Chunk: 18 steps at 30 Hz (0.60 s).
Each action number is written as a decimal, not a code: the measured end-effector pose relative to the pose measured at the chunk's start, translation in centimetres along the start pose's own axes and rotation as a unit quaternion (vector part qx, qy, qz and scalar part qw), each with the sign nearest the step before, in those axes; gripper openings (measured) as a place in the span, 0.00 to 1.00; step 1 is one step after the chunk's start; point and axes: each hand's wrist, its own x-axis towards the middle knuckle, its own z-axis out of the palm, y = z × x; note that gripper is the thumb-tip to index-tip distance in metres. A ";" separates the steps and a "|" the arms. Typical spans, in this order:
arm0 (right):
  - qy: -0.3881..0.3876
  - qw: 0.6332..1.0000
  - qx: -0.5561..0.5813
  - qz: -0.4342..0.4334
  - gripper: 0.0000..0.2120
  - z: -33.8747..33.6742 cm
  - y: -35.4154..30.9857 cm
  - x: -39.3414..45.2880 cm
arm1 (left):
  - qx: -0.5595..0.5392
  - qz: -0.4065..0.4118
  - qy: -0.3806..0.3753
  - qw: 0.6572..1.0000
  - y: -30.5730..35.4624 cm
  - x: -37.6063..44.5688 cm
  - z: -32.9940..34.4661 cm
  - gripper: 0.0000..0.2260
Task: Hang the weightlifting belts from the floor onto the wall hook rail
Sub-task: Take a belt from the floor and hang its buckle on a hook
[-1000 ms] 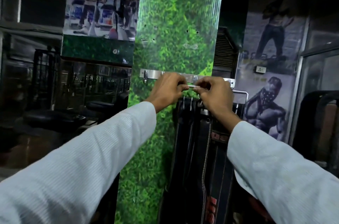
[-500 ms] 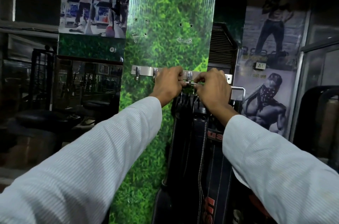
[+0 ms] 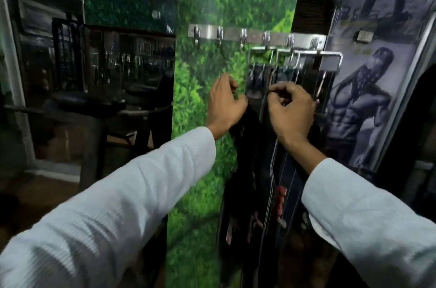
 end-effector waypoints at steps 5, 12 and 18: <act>-0.107 0.981 -0.006 0.161 0.09 1.2 4.3 -6.1 | -0.034 -0.190 -0.178 0.965 -4.8 -4.8 2.2 0.13; -0.220 0.941 -0.046 0.253 0.09 1.8 8.2 -11.3 | -0.054 -0.240 -0.313 0.917 -8.4 -10.6 2.5 0.11; -0.210 0.945 -0.013 0.250 0.15 2.3 10.6 -13.0 | -0.102 -0.210 -0.252 0.939 -11.0 -13.9 2.8 0.11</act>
